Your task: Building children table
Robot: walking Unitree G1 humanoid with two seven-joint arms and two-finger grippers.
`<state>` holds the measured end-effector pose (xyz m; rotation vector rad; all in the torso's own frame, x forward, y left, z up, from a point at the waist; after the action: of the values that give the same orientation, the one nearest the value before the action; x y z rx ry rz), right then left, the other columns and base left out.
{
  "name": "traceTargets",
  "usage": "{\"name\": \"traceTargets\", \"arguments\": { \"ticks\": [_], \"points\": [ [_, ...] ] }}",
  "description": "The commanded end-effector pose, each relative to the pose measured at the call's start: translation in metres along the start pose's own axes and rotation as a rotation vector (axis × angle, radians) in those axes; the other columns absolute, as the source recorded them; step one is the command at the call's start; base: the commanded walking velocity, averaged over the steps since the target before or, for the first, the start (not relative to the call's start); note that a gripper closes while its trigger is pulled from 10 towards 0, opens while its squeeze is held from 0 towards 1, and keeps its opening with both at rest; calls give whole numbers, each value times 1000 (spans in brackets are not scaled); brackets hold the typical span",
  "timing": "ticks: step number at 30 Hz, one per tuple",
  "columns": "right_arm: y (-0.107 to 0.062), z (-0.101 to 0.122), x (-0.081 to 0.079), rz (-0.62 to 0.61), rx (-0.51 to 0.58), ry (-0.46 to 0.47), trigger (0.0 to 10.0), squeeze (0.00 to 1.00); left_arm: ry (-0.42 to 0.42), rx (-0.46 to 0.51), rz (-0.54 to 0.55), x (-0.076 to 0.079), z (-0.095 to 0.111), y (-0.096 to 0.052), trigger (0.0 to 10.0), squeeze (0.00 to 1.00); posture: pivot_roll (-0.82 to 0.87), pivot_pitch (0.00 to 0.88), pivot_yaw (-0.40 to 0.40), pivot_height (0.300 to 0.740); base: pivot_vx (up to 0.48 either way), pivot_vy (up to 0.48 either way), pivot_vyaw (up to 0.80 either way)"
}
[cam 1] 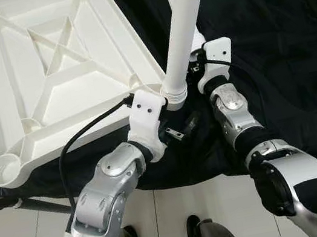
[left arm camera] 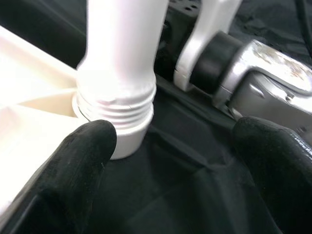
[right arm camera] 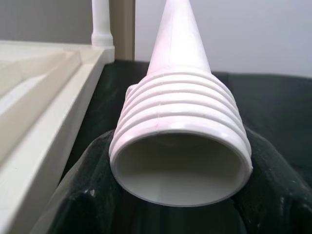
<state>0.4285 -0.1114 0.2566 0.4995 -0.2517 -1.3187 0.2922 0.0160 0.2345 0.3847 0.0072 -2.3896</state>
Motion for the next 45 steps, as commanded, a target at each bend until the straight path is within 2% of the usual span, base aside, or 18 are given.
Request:
{"name": "traceTargets", "arguments": {
  "ticks": [1, 2, 5, 13, 16, 21, 23, 30, 31, 33, 36, 37, 38, 40, 42, 45],
  "points": [
    [-3, 5, -2, 2, 47, -7, 10000, 0, -6, 5, -11, 0, -1, 1, 10000, 0, 86, 255, -10, 740, 0, 0, 0],
    [-3, 5, -2, 2, 47, -7, 10000, 0, -6, 5, -11, 0, -1, 1, 10000, 0, 86, 255, -10, 740, 0, 0, 0],
    [-8, 25, -7, 11, 161, -37, 10000, 0, 4, 16, -22, -6, -2, 2, 10000, 0, 70, 213, 4, 740, 0, 0, 0],
    [-23, 32, -7, 12, 215, -62, 10000, 0, 38, -15, -97, 2, -15, 0, 10000, 0, 51, 182, 23, 740, 0, 0, 0],
    [-34, 43, 1, -27, 257, -90, 10000, 0, 60, -47, -132, 5, -29, 5, 10000, 0, 25, 163, 50, 740, 0, 0, 0],
    [-41, 54, 11, -76, 287, -117, 10000, 0, 62, -66, -153, 5, -40, 10, 10000, 0, 3, 158, 68, 740, 0, 0, 0],
    [-48, 63, 19, -111, 300, -138, 10000, 0, 68, -87, -179, 7, -51, 17, 10000, 0, -14, 157, 84, 740, 0, 0, 0],
    [-56, 70, 27, -143, 306, -173, 10000, 0, 102, -131, -198, 8, -71, 25, 10000, 0, -28, 164, 93, 740, 0, 0, 0],
    [-59, 72, 28, -151, 301, -178, 10000, 0, 119, -152, -203, 5, -79, 27, 10000, 0, -32, 165, 96, 740, 0, 0, 0],
    [-59, 72, 28, -151, 301, -178, 10000, 0, 119, -152, -203, 5, -79, 27, 10000, 0, -32, 165, 96, 740, 0, 0, 0],
    [-63, 74, 29, -162, 294, -186, 10000, 0, 164, -191, -184, -5, -91, 32, 10000, 0, -38, 175, 103, 740, 0, 0, 0],
    [-63, 74, 29, -162, 294, -186, 10000, 0, 164, -191, -184, -5, -91, 32, 10000, 0, -38, 175, 103, 740, 0, 0, 0],
    [-64, 75, 29, -167, 291, -188, 10000, 0, 188, -200, -166, -11, -94, 36, 10000, 0, -38, 177, 102, 740, 0, 0, 0],
    [-64, 75, 29, -167, 291, -188, 10000, 0, 188, -200, -166, -11, -94, 36, 10000, 0, -38, 177, 102, 740, 0, 0, 0],
    [-67, 75, 29, -171, 279, -191, 10000, 0, 222, -198, -128, -23, -93, 46, 10000, 0, -38, 182, 104, 740, 0, 0, 0],
    [-69, 75, 28, -173, 267, -192, 10000, 0, 248, -190, -117, -26, -91, 52, 10000, 0, -36, 185, 103, 740, 0, 0, 0]
  ]
}}
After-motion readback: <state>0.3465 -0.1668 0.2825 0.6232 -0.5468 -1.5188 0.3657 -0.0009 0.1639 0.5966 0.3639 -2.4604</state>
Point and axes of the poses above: a point about 5 cm out from each wrist's last joint towards the gripper, its own y axis pointing out of the wrist towards the gripper, its own z axis along the axis of the wrist's last joint, x = y × z, the point moved 4 cm from there along y, pointing out of the wrist towards the gripper, and after that the axes turned 13 degrees about y, right-handed, at the moved point
